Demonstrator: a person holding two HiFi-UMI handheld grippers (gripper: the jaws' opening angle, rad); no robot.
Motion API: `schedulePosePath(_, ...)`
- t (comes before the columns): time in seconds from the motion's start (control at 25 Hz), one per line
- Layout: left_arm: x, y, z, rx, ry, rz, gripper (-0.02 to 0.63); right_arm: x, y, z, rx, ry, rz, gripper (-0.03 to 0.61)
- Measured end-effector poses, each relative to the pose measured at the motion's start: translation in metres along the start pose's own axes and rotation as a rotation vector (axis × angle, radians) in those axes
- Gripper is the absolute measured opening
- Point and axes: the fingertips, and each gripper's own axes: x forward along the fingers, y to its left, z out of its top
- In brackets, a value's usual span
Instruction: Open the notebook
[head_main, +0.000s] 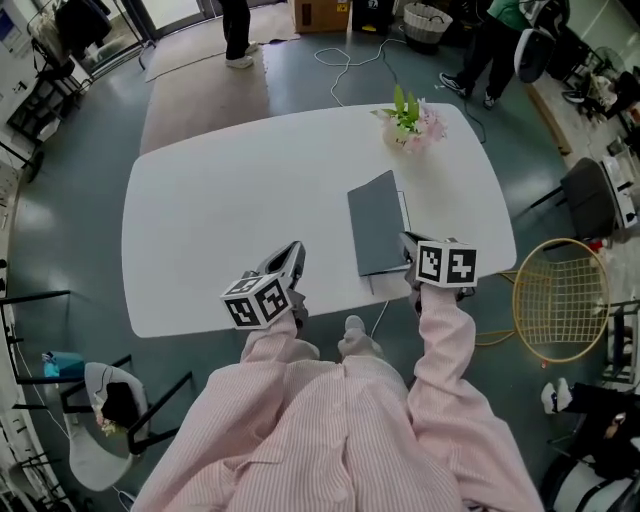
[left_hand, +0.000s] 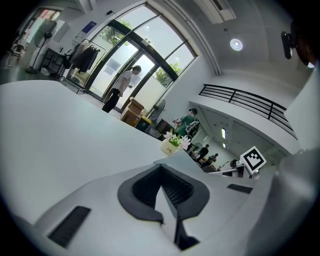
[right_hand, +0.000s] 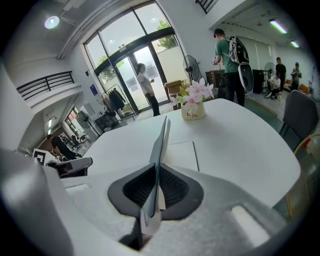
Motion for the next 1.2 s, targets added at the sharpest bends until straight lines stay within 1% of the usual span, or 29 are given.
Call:
schedulePosePath(0.24,-0.013,0.01,0.011,0.018,0.02,-0.061,-0.002,-0.005,0.033,0.005,-0.052,-0.038,-0.067,0.032)
schedulePosePath(0.4,-0.024,0.021,0.015,0.034,0.036,-0.086,-0.002,-0.002,0.055,0.006,-0.088,-0.063,-0.096,0.032)
schedulePosePath(0.68,-0.046,0.046,0.029,0.054,0.042,-0.108,-0.002,0.007,0.087,0.005,-0.155,-0.069,-0.178,0.032)
schedulePosePath(0.88,-0.057,0.053,0.029,0.036,0.068,-0.145,-0.002,0.014,0.106,0.002,-0.227,-0.053,-0.245,0.033)
schedulePosePath(1.0,-0.061,0.054,0.029,0.037,0.068,-0.144,-0.002,0.018,0.117,0.0,-0.26,-0.049,-0.256,0.034)
schedulePosePath(1.2,-0.062,0.06,0.03,0.026,0.046,-0.114,-0.002,0.029,0.132,-0.007,-0.334,-0.031,-0.265,0.034)
